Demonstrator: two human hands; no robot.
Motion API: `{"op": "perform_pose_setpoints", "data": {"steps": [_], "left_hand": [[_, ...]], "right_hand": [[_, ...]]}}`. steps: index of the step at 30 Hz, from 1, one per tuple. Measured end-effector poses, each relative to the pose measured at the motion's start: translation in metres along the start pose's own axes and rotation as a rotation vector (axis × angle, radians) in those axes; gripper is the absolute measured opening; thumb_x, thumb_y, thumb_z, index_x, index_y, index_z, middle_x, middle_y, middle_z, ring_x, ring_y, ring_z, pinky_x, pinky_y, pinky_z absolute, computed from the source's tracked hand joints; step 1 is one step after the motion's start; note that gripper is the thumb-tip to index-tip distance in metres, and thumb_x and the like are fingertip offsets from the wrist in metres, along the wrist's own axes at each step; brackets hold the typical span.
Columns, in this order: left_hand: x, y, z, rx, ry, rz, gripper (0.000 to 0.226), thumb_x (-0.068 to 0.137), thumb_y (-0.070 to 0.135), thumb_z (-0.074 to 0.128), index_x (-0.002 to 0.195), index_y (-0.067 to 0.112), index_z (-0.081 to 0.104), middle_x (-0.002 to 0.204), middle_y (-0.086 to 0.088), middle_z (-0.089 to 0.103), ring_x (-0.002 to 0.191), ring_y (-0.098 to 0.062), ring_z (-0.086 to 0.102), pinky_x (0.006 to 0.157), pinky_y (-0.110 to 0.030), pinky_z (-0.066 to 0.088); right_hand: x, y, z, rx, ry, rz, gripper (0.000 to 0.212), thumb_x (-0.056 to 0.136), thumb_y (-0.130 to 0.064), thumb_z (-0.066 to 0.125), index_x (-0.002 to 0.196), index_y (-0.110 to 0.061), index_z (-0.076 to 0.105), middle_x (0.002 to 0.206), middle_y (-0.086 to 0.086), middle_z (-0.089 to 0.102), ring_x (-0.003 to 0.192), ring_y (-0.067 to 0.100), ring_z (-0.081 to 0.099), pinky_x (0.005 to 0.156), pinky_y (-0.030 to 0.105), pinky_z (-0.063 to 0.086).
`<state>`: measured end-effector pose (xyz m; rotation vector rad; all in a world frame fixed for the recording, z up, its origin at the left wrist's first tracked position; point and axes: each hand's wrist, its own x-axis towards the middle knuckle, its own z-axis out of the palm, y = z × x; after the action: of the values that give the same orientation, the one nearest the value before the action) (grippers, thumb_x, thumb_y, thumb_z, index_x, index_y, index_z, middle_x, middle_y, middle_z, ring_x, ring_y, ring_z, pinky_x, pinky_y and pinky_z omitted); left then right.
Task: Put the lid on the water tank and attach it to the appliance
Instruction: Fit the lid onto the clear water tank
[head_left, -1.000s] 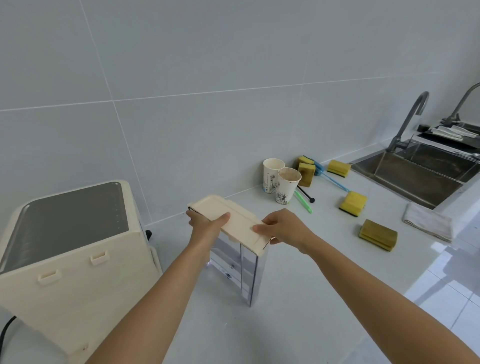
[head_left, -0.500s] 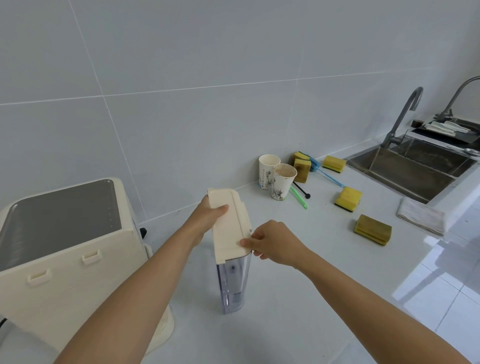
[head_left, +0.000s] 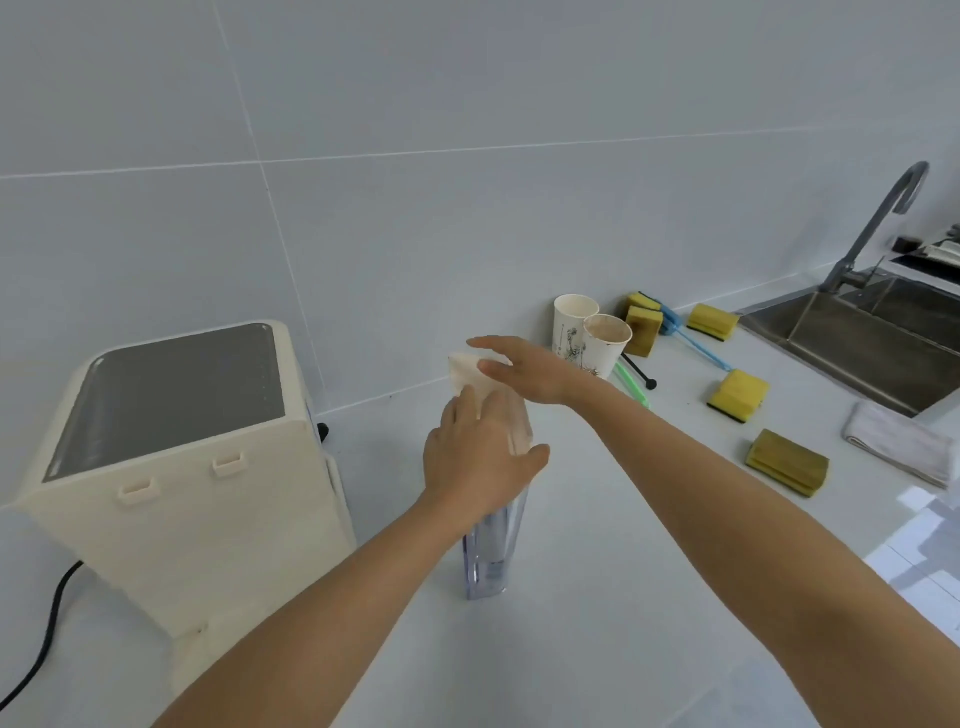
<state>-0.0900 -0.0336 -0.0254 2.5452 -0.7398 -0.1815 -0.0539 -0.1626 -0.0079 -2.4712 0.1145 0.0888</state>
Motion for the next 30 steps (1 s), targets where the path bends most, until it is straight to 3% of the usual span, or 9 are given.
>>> {"op": "perform_pose_setpoints", "data": {"steps": [3,6,9,12,17,22,27,30], "left_hand": [[-0.001,-0.004,0.014,0.082,0.07,0.045,0.07,0.076,0.052,0.054,0.133,0.017,0.032,0.138,-0.006,0.037,0.13,-0.024,0.031,0.1,-0.041,0.036],[0.0,-0.004,0.019,0.143,0.102,0.071,0.073,0.078,0.051,0.053,0.136,0.014,0.029,0.139,-0.009,0.034,0.131,-0.026,0.03,0.103,-0.043,0.035],[0.002,-0.005,0.021,0.19,0.088,0.069,0.068,0.079,0.049,0.051,0.134,0.014,0.033,0.142,-0.011,0.033,0.134,-0.028,0.026,0.105,-0.045,0.033],[0.003,-0.009,0.02,0.198,0.073,0.064,0.071,0.077,0.05,0.052,0.135,0.016,0.032,0.143,-0.009,0.033,0.134,-0.028,0.026,0.105,-0.044,0.033],[0.0,-0.02,0.008,0.215,0.027,0.01,0.074,0.075,0.049,0.054,0.136,0.014,0.028,0.135,-0.009,0.04,0.122,-0.027,0.04,0.093,-0.038,0.04],[-0.002,-0.037,-0.013,0.091,-0.061,-0.083,0.074,0.072,0.045,0.062,0.132,0.016,0.031,0.124,-0.005,0.051,0.107,-0.026,0.053,0.073,-0.032,0.04],[0.006,-0.053,-0.028,0.029,-0.131,-0.118,0.095,0.068,0.041,0.071,0.144,0.02,0.018,0.143,-0.005,0.043,0.128,-0.025,0.041,0.098,-0.037,0.041],[0.014,-0.064,-0.031,-0.088,-0.158,-0.102,0.1,0.062,0.033,0.078,0.144,0.023,0.022,0.146,-0.004,0.039,0.132,-0.024,0.037,0.105,-0.035,0.037]], "right_hand": [[0.017,-0.005,0.01,-0.081,-0.121,-0.017,0.042,0.096,-0.028,0.033,0.136,-0.018,0.037,0.151,0.007,0.03,0.143,0.018,0.01,0.115,0.035,0.012],[0.025,-0.007,0.011,-0.116,-0.169,-0.005,0.042,0.096,-0.031,0.032,0.134,-0.016,0.041,0.151,0.006,0.031,0.144,0.017,0.007,0.115,0.036,0.011],[0.028,-0.01,0.009,-0.125,-0.17,-0.018,0.039,0.095,-0.03,0.035,0.128,-0.014,0.047,0.144,0.007,0.041,0.14,0.021,0.022,0.112,0.035,0.019],[0.029,-0.009,0.011,-0.202,-0.168,-0.005,0.037,0.092,-0.033,0.039,0.125,-0.017,0.048,0.133,0.011,0.051,0.124,0.028,0.043,0.105,0.039,0.032],[0.029,-0.004,0.011,-0.335,-0.111,0.049,0.037,0.09,-0.042,0.038,0.124,-0.028,0.046,0.125,0.014,0.049,0.113,0.034,0.048,0.099,0.047,0.04],[0.025,0.005,0.01,-0.344,-0.052,0.121,0.036,0.089,-0.045,0.034,0.118,-0.028,0.046,0.124,0.012,0.044,0.105,0.034,0.053,0.094,0.043,0.042],[0.014,0.018,0.007,-0.271,0.022,0.201,0.037,0.088,-0.044,0.035,0.117,-0.024,0.045,0.119,0.012,0.047,0.094,0.031,0.054,0.085,0.039,0.042],[0.004,0.027,0.004,-0.218,0.057,0.236,0.038,0.088,-0.044,0.037,0.117,-0.021,0.045,0.106,0.011,0.046,0.084,0.027,0.05,0.075,0.034,0.042]]}}
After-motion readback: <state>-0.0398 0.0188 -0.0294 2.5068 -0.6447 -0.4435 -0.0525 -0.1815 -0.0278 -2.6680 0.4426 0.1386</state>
